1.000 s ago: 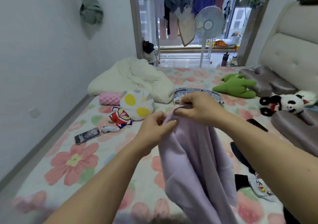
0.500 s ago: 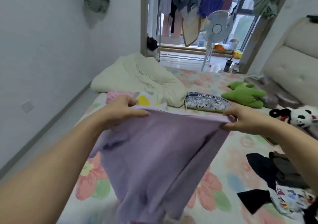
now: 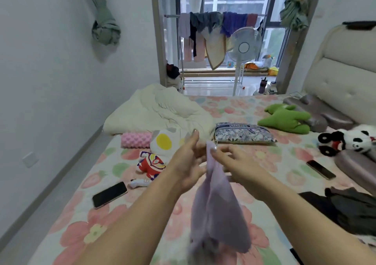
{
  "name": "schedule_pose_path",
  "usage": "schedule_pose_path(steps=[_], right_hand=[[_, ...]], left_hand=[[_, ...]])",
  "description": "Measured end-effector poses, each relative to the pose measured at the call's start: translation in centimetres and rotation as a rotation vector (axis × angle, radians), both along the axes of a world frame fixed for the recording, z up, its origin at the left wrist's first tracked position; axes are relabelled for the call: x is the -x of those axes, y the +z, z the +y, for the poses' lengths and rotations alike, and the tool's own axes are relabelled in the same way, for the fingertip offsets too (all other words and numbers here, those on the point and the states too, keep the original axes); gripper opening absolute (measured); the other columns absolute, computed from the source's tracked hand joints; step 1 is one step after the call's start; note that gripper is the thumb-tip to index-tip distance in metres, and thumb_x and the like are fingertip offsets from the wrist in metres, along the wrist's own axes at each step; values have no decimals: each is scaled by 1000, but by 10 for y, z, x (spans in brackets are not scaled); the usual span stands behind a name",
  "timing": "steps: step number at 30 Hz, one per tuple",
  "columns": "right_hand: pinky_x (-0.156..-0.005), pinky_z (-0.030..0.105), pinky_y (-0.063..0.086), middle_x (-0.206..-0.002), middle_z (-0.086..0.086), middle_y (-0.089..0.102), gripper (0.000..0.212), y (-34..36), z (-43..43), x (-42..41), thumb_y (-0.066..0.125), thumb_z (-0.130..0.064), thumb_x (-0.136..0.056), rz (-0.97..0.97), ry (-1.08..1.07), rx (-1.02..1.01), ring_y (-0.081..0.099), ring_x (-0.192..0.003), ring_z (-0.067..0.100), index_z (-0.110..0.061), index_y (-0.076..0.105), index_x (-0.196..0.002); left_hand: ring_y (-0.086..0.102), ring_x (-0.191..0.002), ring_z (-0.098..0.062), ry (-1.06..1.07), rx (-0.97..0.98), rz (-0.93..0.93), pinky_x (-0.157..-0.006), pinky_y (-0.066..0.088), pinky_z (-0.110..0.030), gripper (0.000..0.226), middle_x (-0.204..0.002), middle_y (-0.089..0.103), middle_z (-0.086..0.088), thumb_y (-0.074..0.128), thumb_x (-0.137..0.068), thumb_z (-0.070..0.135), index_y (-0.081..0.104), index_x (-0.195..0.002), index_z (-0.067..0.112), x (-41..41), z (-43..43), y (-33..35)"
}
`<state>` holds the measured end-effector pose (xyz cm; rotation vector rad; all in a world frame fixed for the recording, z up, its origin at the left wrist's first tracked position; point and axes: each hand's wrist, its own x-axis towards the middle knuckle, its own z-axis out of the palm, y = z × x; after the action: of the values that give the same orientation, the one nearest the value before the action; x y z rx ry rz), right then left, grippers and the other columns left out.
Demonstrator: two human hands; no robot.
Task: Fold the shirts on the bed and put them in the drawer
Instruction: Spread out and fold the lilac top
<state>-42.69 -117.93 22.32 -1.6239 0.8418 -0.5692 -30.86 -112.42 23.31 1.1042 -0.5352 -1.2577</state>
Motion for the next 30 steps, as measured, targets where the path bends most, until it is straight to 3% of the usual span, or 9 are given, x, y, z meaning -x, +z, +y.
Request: schedule_pose_path(steps=[3, 7, 8, 11, 15, 17, 19, 25, 30], right_hand=[[-75, 27, 46, -94, -5, 66, 19, -6, -10, 18, 67, -26, -80, 208, -38, 359, 61, -88, 10, -22, 58, -96], [-62, 31, 31, -67, 3, 57, 14, 13, -41, 49, 61, -12, -84, 305, -106, 644, 51, -72, 25, -14, 57, -70], [-58, 28, 29, -62, 0, 53, 19, 22, -46, 55, 61, -10, -84, 304, -69, 720, 48, -68, 23, -16, 55, -66], [-59, 23, 31, -70, -1, 59, 7, 50, -60, 65, 62, -7, -84, 281, 37, 877, 51, -71, 16, -11, 64, -79], [-68, 25, 39, -79, -3, 64, 11, 80, -77, 73, 62, -10, -84, 288, 64, 947, 57, -80, 14, -19, 68, -88], [-74, 32, 45, -85, 1, 67, 8, 89, -87, 80, 62, -15, -85, 321, 27, 1005, 60, -85, 21, -21, 67, -88], [-76, 36, 46, -87, 4, 68, 9, 95, -98, 90, 59, -18, -86, 358, -61, 1050, 60, -87, 25, -21, 67, -88], [-73, 37, 43, -82, 8, 66, 7, 99, -131, 126, 61, -20, -82, 486, -288, 1055, 59, -85, 31, -17, 67, -83], [-78, 36, 45, -99, 5, 67, 42, 82, -145, 154, 51, -73, -64, 783, -346, 906, 59, -94, 29, -36, 60, -80]], left_hand=[[59, -100, -19, -99, 40, -72, -88, 48, -32, 67, -102, 66, -10, 25, -93, 54, 65, -108, 3, 22, -10, -5], [61, -80, 5, -42, 164, -464, -70, 47, -10, 27, -90, 70, 12, 47, -92, 35, 72, -97, 25, 30, -24, -17], [60, -82, 2, -14, 173, -558, -70, 45, -9, 14, -91, 69, 10, 59, -88, 26, 70, -97, 25, 31, -26, -21], [55, -92, -12, 37, 125, -649, -78, 47, -16, 35, -97, 59, 4, 70, -63, 25, 55, -95, 28, 40, -29, -45], [63, -85, -19, -61, 0, -759, -80, 51, -38, 36, -97, 67, -7, 64, -66, 18, 60, -101, 15, 53, -42, -73], [56, -70, -15, -69, -43, -881, -70, 49, -36, 6, -77, 65, -5, 60, -76, 4, 63, -81, 5, 52, -49, -85], [47, -63, -12, -130, -86, -957, -58, 39, -29, 19, -65, 54, -1, 55, -79, 1, 55, -64, 13, 44, -50, -94], [54, -70, -15, -197, -207, -967, -64, 40, -25, 30, -75, 65, -5, 44, -69, -8, 66, -75, 12, 5, -41, -94], [56, -67, -12, -54, -147, -936, -59, 39, -22, 41, -71, 69, -2, 43, -79, -10, 72, -74, 19, -34, -47, -52]])
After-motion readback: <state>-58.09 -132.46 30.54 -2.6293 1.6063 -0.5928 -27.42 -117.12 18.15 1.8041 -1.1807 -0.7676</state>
